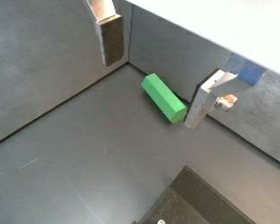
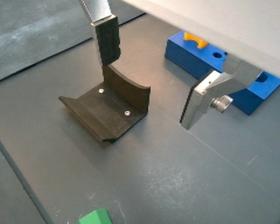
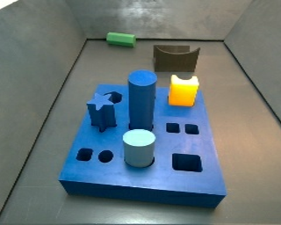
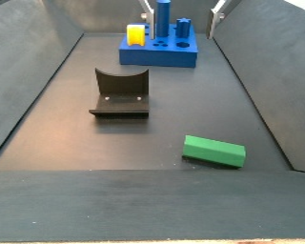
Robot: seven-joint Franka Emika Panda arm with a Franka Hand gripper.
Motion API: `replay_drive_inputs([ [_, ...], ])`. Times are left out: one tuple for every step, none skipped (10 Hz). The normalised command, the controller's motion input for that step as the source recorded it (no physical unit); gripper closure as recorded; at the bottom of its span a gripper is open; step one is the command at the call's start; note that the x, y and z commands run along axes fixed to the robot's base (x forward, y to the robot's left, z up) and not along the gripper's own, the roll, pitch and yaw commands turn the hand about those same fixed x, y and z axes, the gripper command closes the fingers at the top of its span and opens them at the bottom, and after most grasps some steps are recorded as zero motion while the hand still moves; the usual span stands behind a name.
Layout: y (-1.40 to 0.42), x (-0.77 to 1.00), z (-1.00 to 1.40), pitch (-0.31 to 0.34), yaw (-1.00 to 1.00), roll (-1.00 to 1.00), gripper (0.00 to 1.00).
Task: Pick up the hexagon object. Move up. Place the hexagon object on the fixture. Regrasp the hexagon object. Move to above the board. Insert the hexagon object.
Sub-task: Pick up the hexagon object.
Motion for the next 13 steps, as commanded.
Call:
replay_drive_inputs([
  [0.17,0.02,-0.14,0.000,0.17,0.02,0.00],
  [0.30,0.16,-0.15,0.000,0.41,0.02,0.00],
  [0.37,0.23,-0.15,0.000,0.57,0.04,0.00],
  [0.38,0.15,-0.25,0.000,0.59,0.08,0.00],
  [0.42,0.00,-0.51,-0.079,0.63,0.07,0.00],
  [0.45,-0.13,-0.74,-0.191,0.65,0.07,0.00],
  [0.45,-0.19,-0.81,-0.206,0.69,0.05,0.00],
  [0.45,-0.21,-0.82,-0.204,0.71,0.04,0.00],
  [0.45,-0.21,-0.82,-0.204,0.72,0.05,0.00],
  [0.44,-0.23,-0.82,-0.209,0.71,0.05,0.00],
  [0.46,-0.32,-0.81,-0.226,0.66,0.08,0.00],
  [0.46,-0.32,-0.81,-0.224,0.65,0.08,0.00],
  [0.41,-0.27,-0.98,-0.150,0.55,0.04,0.00],
])
